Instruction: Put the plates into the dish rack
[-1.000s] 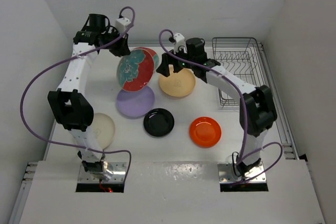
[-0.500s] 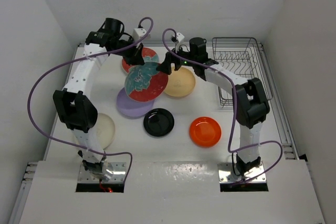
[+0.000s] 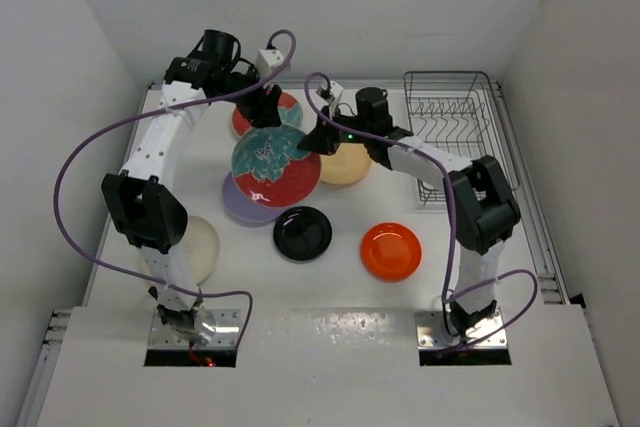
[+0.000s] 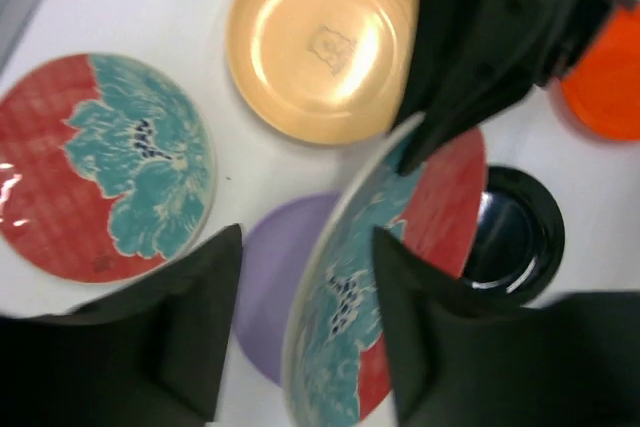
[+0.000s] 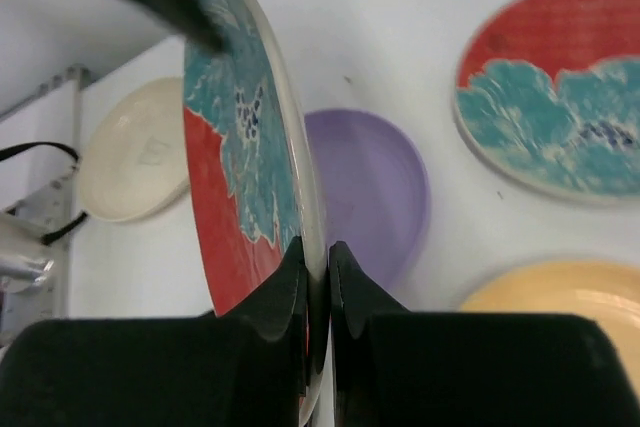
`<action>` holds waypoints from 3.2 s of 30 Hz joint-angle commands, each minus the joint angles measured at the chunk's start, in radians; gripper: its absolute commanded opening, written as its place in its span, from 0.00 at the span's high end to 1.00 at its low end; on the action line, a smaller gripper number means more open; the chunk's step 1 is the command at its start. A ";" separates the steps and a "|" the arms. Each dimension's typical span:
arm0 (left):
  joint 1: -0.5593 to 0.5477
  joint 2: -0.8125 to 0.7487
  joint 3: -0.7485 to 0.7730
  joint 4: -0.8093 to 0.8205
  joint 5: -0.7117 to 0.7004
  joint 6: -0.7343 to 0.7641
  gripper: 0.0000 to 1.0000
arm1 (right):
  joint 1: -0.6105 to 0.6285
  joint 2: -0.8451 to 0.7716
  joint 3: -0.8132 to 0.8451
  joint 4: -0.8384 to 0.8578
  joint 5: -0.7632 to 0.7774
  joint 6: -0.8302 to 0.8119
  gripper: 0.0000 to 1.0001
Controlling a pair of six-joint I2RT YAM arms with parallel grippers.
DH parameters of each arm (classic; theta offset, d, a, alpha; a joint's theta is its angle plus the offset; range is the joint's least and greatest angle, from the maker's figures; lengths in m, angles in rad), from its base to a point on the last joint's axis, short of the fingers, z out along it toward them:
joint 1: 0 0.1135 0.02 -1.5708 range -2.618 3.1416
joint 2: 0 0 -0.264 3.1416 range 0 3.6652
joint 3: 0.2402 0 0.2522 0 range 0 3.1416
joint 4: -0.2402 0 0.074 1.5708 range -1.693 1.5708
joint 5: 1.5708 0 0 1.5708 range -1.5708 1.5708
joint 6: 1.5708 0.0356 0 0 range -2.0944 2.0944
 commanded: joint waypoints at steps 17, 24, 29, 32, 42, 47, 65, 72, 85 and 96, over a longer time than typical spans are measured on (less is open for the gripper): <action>0.115 -0.103 0.083 0.217 -0.594 -0.261 0.00 | -0.319 -0.418 0.177 -0.210 0.847 -0.171 1.00; 0.155 -0.094 -0.008 0.217 -0.563 -0.261 0.00 | -0.470 -0.384 0.215 -0.123 1.191 -0.409 1.00; 0.173 -0.065 -0.018 0.217 -0.554 -0.270 0.00 | -0.562 -0.361 0.133 0.000 1.252 -0.506 1.00; 0.173 -0.042 -0.029 0.217 -0.536 -0.279 0.00 | -0.584 -0.322 0.109 0.067 1.278 -0.563 1.00; 0.173 -0.002 -0.038 0.217 -0.536 -0.279 0.00 | -0.636 -0.251 0.013 0.112 1.196 -0.498 1.00; 0.173 0.008 -0.038 0.217 -0.536 -0.270 0.00 | -0.642 -0.210 -0.003 0.116 1.188 -0.517 1.00; 0.173 0.008 -0.049 0.217 -0.536 -0.270 0.00 | -0.650 -0.190 -0.089 0.043 1.281 -0.317 0.96; 0.173 0.047 -0.068 0.217 -0.525 -0.270 0.00 | -0.650 -0.229 -0.050 -0.006 1.252 -0.360 0.42; 0.192 0.303 0.005 0.312 -0.531 -0.379 0.01 | -0.538 -0.442 -0.039 -0.166 1.174 -0.377 0.08; 0.251 0.557 0.162 0.396 -0.377 -0.606 0.03 | -0.362 -0.690 -0.308 -0.167 1.104 -0.270 0.07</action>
